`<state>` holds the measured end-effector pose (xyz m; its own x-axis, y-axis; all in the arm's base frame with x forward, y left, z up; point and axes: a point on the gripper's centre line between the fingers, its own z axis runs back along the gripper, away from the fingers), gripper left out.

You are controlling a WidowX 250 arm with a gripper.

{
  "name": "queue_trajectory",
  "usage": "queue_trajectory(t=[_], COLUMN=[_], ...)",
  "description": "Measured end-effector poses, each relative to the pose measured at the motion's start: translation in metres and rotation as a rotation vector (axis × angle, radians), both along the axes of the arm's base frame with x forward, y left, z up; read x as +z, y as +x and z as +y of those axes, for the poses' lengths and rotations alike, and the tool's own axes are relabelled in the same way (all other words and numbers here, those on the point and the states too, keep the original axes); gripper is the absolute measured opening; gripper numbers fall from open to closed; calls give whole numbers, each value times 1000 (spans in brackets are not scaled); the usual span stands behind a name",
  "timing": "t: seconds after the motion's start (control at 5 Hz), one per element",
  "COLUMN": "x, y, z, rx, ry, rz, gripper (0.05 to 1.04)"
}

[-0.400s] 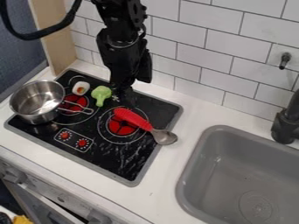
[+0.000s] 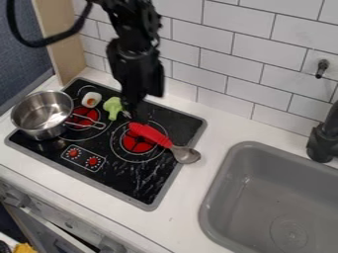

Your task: Move the egg to the bottom left corner of the kitchen

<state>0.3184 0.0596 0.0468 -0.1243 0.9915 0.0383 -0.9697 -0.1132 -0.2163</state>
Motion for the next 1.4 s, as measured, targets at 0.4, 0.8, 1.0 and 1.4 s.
queue_trajectory(t=[0.4, 0.8, 1.0, 1.4], x=[2, -8, -16, -44], y=[6, 10, 15, 30], z=[55, 108, 124, 131], rx=[266, 485, 546, 615], ry=[41, 76, 112, 82], rz=[-5, 12, 25, 83], gripper=[1001, 1001, 1001, 1001])
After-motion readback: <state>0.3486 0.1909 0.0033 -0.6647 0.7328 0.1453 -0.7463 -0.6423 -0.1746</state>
